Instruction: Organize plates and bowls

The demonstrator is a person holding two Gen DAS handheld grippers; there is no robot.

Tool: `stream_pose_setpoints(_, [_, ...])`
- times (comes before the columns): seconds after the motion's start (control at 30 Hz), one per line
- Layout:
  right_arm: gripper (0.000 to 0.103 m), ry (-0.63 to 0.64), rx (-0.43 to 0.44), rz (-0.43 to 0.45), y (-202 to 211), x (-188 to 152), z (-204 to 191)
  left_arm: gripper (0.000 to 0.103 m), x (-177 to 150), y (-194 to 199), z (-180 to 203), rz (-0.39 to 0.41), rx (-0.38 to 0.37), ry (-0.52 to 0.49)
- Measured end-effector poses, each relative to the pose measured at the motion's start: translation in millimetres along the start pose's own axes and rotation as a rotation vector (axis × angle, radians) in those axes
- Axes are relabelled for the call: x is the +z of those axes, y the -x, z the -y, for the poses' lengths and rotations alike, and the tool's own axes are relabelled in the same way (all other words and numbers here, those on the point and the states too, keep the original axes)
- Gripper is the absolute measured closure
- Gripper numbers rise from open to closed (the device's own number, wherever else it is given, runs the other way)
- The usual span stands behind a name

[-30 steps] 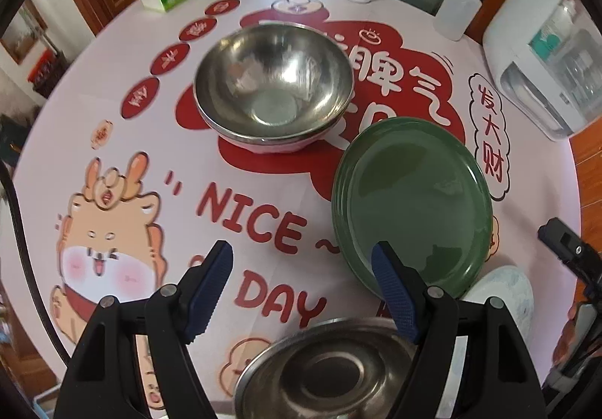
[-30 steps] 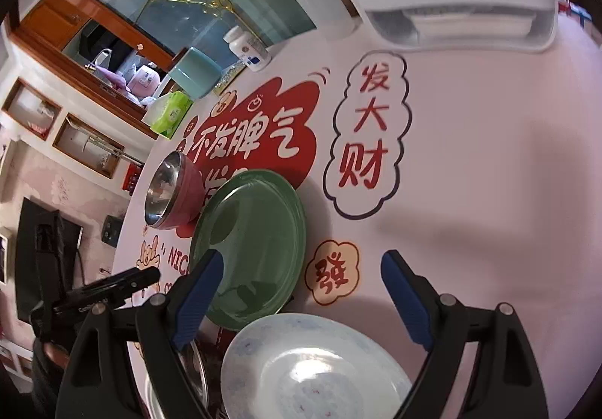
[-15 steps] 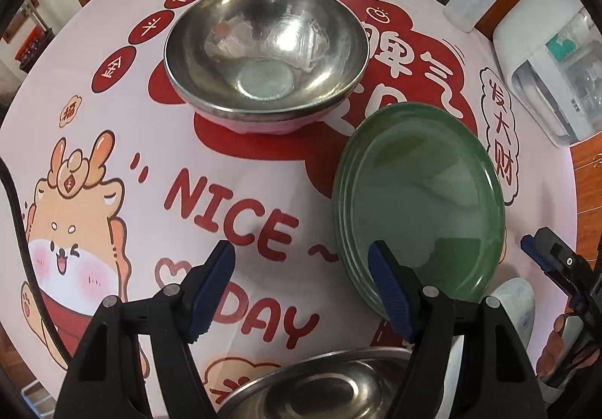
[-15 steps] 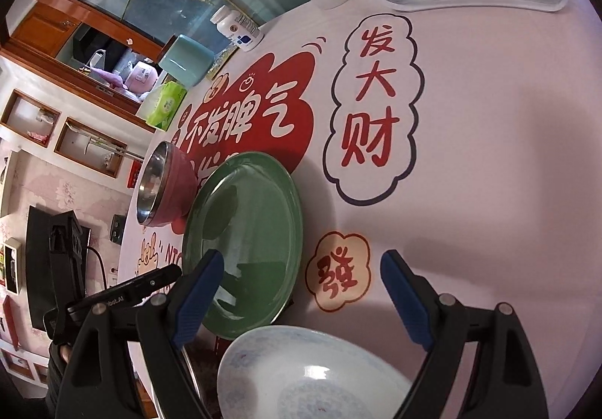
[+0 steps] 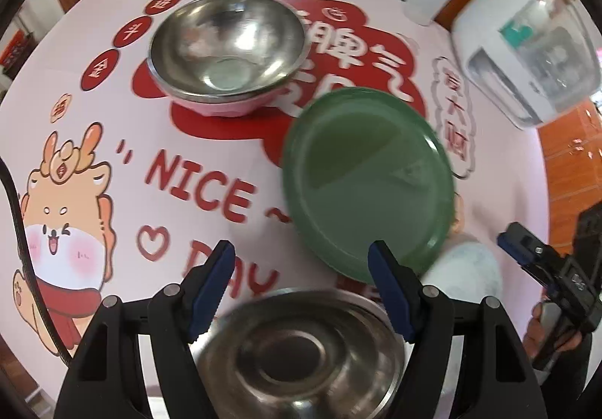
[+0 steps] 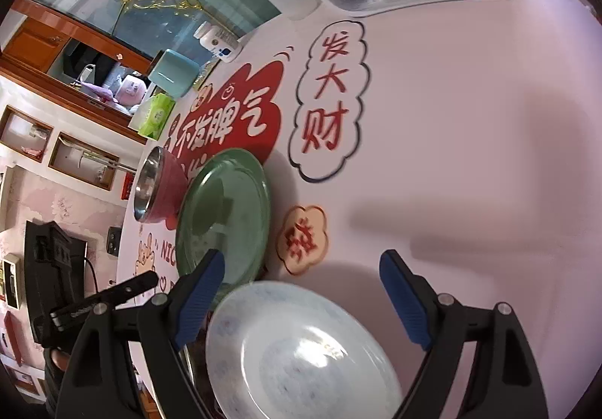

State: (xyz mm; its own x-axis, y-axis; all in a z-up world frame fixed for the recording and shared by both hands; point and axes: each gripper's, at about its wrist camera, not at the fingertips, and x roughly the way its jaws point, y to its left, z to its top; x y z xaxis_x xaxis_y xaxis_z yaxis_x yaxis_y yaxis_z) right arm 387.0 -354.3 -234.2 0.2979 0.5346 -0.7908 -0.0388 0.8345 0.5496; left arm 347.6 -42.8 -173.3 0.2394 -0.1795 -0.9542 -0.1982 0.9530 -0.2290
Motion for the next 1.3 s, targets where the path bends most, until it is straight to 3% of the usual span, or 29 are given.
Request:
stream_pose_setpoints(0.4, [0.026, -0.048, -0.049, -0.040, 20, -33, 18, 0.033, -21, 1, 53, -0.059, -0.088, -0.169])
stream_pose_setpoints(0.63, [0.031, -0.070, -0.056, -0.060, 28, -52, 21, 0.045, -37, -13, 74, -0.135, -0.100, -0.243])
stream_pose_setpoints(0.87, [0.040, -0.098, -0.064, -0.069, 33, -68, 26, 0.056, -38, -18, 85, -0.147, -0.102, -0.280])
stream_pose_setpoints(1.1, [0.046, -0.129, -0.070, -0.084, 35, -80, 32, 0.061, -36, -21, 96, -0.159, -0.120, -0.319])
stream_pose_setpoints(1.3, [0.056, -0.142, -0.072, -0.092, 35, -90, 35, 0.067, -41, -37, 101, -0.222, -0.092, -0.325])
